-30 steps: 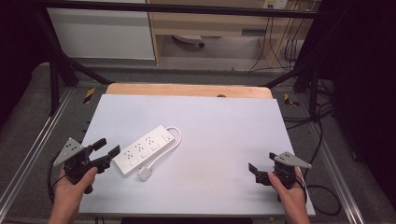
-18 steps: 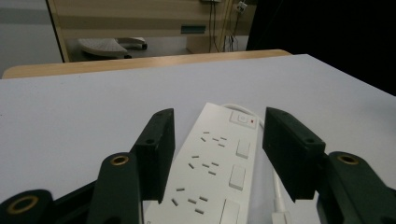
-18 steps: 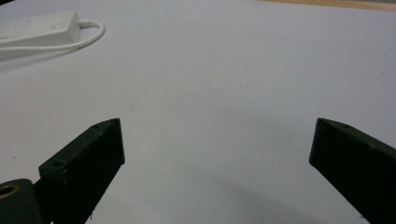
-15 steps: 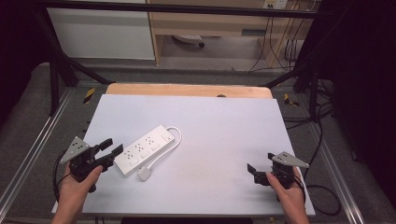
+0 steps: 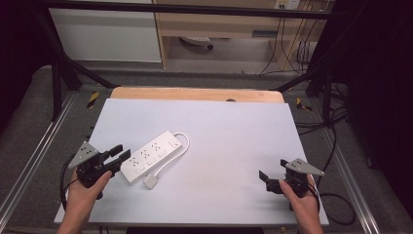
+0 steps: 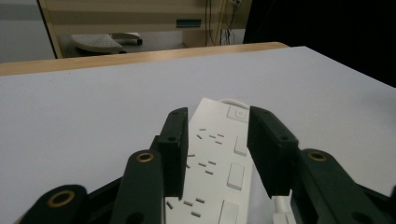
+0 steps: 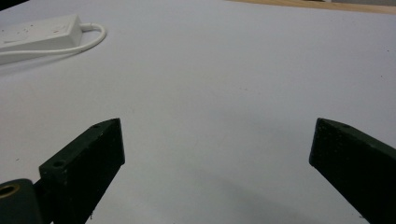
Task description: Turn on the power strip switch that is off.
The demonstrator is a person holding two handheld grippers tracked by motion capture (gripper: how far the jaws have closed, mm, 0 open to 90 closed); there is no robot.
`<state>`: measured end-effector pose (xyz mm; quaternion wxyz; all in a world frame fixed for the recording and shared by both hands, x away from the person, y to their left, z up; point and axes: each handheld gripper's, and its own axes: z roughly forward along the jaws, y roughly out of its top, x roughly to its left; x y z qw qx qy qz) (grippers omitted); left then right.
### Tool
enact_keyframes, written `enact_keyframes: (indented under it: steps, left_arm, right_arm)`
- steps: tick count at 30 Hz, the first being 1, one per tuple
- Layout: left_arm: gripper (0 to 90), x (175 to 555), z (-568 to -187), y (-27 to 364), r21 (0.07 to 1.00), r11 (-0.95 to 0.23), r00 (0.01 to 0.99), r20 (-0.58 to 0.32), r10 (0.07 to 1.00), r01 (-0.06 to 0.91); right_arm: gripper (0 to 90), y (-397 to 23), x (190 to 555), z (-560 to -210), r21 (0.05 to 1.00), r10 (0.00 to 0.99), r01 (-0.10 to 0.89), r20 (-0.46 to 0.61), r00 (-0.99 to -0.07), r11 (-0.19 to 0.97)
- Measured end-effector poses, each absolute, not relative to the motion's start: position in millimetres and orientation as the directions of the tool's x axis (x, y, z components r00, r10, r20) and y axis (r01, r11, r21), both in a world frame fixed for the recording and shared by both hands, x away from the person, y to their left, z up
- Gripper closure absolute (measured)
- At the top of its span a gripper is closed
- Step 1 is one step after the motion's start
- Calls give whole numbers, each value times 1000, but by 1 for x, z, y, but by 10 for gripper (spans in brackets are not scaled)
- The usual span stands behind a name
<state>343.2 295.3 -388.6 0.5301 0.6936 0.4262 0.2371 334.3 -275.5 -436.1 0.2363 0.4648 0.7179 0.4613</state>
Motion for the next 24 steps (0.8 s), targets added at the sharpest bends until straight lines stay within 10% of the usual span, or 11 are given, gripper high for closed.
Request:
enact_keyframes:
  steps: [24]
  left_arm:
    - [736,363,-403,291,910,-88,536,-158,830,405]
  right_arm:
    - [37,-276,334,-436,883,883,447,89,-460,143]
